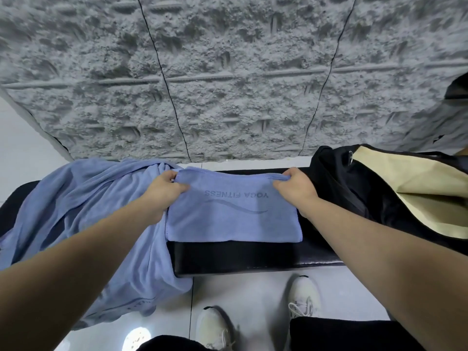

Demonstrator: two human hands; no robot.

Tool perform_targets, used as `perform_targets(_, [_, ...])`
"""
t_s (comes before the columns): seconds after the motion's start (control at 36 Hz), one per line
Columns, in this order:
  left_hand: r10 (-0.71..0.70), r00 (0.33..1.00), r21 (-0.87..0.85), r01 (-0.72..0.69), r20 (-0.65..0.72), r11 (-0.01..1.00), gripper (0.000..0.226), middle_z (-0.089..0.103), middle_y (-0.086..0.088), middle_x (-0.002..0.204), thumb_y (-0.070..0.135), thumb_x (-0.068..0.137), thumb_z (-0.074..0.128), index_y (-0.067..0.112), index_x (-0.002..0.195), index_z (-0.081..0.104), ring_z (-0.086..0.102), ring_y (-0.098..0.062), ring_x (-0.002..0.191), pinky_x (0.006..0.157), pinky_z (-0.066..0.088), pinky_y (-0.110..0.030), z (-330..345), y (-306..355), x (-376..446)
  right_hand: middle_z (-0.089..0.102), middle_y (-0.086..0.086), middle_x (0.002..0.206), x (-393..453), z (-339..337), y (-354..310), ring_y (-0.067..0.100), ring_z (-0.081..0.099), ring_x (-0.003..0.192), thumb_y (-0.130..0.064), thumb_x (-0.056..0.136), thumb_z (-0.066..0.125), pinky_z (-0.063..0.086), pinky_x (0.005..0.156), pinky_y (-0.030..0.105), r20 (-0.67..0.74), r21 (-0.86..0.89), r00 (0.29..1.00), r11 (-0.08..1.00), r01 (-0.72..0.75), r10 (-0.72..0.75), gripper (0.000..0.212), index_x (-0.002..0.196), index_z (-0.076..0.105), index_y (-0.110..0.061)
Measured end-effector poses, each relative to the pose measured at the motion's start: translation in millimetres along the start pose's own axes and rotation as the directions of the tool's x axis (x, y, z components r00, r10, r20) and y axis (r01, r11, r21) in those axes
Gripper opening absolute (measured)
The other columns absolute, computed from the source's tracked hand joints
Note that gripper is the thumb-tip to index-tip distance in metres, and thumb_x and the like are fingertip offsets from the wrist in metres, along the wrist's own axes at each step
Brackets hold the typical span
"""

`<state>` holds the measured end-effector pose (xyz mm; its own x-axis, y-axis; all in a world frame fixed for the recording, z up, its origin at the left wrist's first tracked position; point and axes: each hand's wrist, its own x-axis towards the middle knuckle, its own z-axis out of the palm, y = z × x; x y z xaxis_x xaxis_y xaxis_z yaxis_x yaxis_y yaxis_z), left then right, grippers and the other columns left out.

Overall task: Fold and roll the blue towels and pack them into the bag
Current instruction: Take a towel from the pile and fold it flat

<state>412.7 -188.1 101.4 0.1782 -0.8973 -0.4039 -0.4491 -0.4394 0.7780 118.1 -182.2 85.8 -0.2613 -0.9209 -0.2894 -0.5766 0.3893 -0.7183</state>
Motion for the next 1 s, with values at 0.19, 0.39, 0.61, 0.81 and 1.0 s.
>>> perform_targets(0.19, [0.127,0.990,0.023,-0.126,-0.059,0.992,0.029,0.062,-0.005,0.088,0.015,0.089,0.071,0.014,0.112,0.053,0.059,-0.025,0.082,0.076,0.053,-0.041,-6.5,24.6,14.8,0.053,0.005,0.080,-24.9,-1.6,5.1,0.021,0.050,0.068,-0.020,0.089,0.051,0.039,0.057,0.031,-0.005,0.220,0.996,0.972,-0.087,0.090,0.008,0.095,0.046,-0.018])
perform_targets(0.39, [0.208,0.978,0.241,-0.206,0.017,0.948,0.031,0.059,-0.010,0.091,0.011,0.091,0.066,0.015,0.115,0.047,0.052,-0.023,0.063,0.052,0.043,-0.030,9.8,45.2,44.1,0.061,0.007,0.111,-56.8,0.4,20.6,0.025,0.060,0.098,-0.022,0.094,0.053,0.050,0.058,0.032,0.177,0.430,0.948,0.845,-0.316,0.264,0.010,0.102,0.050,-0.017])
perform_targets(0.61, [0.346,0.935,0.352,-0.349,0.075,0.868,0.027,0.057,-0.010,0.085,0.001,0.092,0.054,0.010,0.117,0.050,0.051,-0.027,0.071,0.060,0.042,-0.033,56.6,62.0,72.7,0.066,0.012,0.098,-80.0,-18.5,20.3,0.030,0.070,0.074,-0.020,0.093,0.054,0.059,0.057,0.035,0.415,0.341,0.858,0.823,-0.454,0.302,0.009,0.097,0.054,-0.012])
perform_targets(0.81, [0.390,0.912,0.416,-0.407,0.129,0.813,0.027,0.057,0.000,0.076,0.005,0.091,0.048,0.018,0.113,0.054,0.055,-0.027,0.074,0.067,0.048,-0.042,95.2,77.3,83.7,0.067,0.016,0.088,-94.3,-20.7,31.5,0.025,0.070,0.061,-0.023,0.097,0.053,0.056,0.051,0.030,0.558,0.118,0.765,0.883,-0.455,0.320,0.015,0.101,0.053,-0.009])
perform_targets(1.0, [0.454,0.877,0.471,-0.471,0.158,0.746,0.034,0.063,0.001,0.114,0.011,0.088,0.051,0.034,0.112,0.055,0.060,-0.024,0.102,0.088,0.051,-0.043,124.0,80.3,70.2,0.067,0.015,0.074,-97.0,-20.9,36.8,0.023,0.066,0.056,-0.031,0.095,0.057,0.055,0.051,0.028,0.588,-0.018,0.744,0.925,-0.380,0.318,0.024,0.091,0.054,-0.008])
